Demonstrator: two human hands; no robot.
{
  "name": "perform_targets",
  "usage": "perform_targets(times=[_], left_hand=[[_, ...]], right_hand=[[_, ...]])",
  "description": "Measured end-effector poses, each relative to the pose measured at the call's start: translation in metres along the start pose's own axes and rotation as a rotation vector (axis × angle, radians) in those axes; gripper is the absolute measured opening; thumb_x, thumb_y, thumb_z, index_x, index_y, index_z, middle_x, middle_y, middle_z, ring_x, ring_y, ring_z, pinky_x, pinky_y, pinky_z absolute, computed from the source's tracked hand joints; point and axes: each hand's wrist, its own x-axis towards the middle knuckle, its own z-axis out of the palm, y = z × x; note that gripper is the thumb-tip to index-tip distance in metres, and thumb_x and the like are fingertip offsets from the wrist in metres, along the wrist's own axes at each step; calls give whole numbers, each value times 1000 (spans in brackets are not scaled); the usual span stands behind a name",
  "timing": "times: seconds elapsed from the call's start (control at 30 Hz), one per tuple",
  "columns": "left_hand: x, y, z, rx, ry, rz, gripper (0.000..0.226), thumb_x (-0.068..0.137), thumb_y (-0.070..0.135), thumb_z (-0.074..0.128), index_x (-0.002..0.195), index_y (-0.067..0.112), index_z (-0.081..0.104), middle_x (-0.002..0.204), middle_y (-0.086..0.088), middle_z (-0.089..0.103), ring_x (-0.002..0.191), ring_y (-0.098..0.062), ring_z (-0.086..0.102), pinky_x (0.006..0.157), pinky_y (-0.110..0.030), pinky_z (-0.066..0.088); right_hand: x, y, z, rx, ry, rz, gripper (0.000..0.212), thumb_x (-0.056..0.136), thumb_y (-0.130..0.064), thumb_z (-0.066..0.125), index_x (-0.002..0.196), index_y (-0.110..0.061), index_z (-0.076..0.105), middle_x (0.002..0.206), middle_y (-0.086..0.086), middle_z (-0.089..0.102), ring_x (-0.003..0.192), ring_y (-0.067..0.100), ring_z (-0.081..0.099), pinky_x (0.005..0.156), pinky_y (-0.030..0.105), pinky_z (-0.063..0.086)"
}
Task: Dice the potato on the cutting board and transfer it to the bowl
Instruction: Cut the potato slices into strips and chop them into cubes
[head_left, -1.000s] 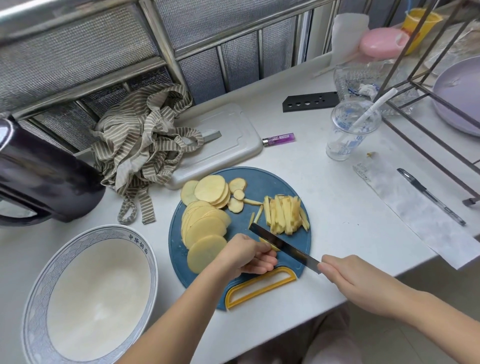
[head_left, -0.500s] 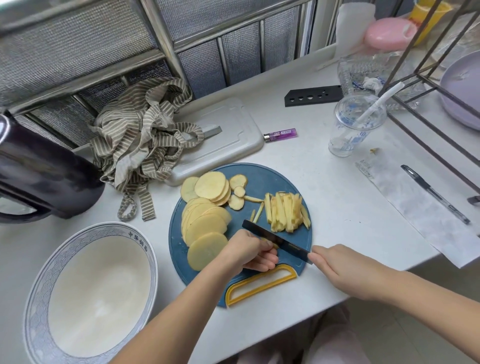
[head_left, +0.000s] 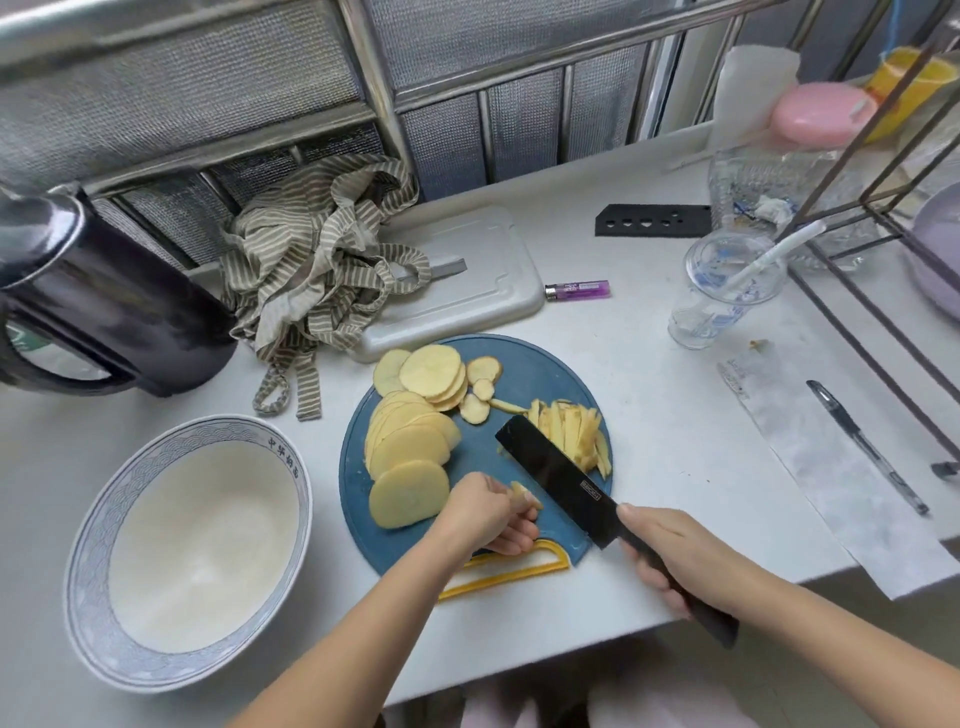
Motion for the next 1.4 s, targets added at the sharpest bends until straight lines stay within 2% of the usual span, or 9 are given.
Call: perform_targets(times=[0.27, 0.4, 0.5, 0.6, 0.73, 0.83, 1.0, 1.17, 1.4], left_hand=[[-6, -6, 25, 197, 427, 53, 40, 79, 46, 75, 66, 17, 51, 62, -5, 60, 57, -19, 56, 69, -42, 53], [-7, -1, 35, 226, 478, 0, 50, 72, 53, 78, 77, 14, 46, 81, -4, 63, 64, -17, 54, 61, -37, 44], [-14, 0, 34, 207, 562, 53, 44, 78, 52, 72, 89, 13, 55, 95, -3, 67, 76, -15, 63, 72, -37, 53], [-25, 5, 24, -267, 711, 238, 32, 95, 47, 51, 94, 18, 63, 87, 0, 67, 84, -13, 65, 83, -35, 52], [-28, 13, 18, -1123, 243, 174, 56, 101, 51, 29, 114, 6, 61, 116, -12, 66, 107, -24, 62, 96, -42, 46], [-28, 23, 22, -1353, 49, 206, 58, 102, 48, 28, 118, 1, 57, 116, -19, 67, 106, -31, 64, 89, -44, 50], [-17, 30, 30, -1112, 218, 188, 45, 104, 39, 35, 119, 2, 56, 115, -18, 66, 101, -27, 67, 76, -34, 57], [-14, 28, 31, -818, 426, 178, 33, 104, 28, 40, 103, 3, 61, 90, -9, 68, 81, -18, 70, 68, -26, 58], [-8, 3, 38, 88, 730, 52, 36, 97, 39, 50, 73, 12, 51, 70, -2, 56, 78, -29, 59, 67, -37, 46]], right_hand=[[12, -29, -42, 87, -174, 70, 46, 101, -47, 31, 80, -7, 44, 52, 7, 40, 37, 16, 34, 38, 21, 34], [16, -37, -50, 68, -234, 36, 47, 101, -47, 32, 79, -7, 44, 52, 7, 39, 38, 17, 34, 40, 24, 33], [16, -44, -56, 60, -284, 11, 46, 101, -47, 33, 78, -8, 44, 52, 7, 39, 38, 17, 33, 39, 22, 33], [16, -52, -60, 110, -349, 20, 45, 100, -48, 35, 79, -9, 45, 53, 7, 37, 38, 17, 32, 38, 22, 34], [20, -62, -60, 102, -405, -2, 45, 99, -50, 37, 81, -9, 45, 53, 7, 36, 37, 17, 32, 38, 22, 33], [23, -65, -58, 54, -401, -43, 46, 99, -50, 37, 80, -9, 45, 53, 7, 37, 37, 17, 33, 38, 22, 34], [29, -67, -58, -138, -327, -100, 45, 101, -47, 34, 78, -10, 46, 52, 5, 40, 38, 18, 36, 39, 23, 34], [31, -65, -59, -217, -226, -196, 43, 102, -41, 36, 74, -10, 45, 55, 9, 37, 38, 20, 35, 38, 24, 30], [36, -70, -80, -121, -37, -212, 45, 101, -42, 37, 73, -9, 46, 53, 8, 41, 38, 20, 37, 38, 24, 32]])
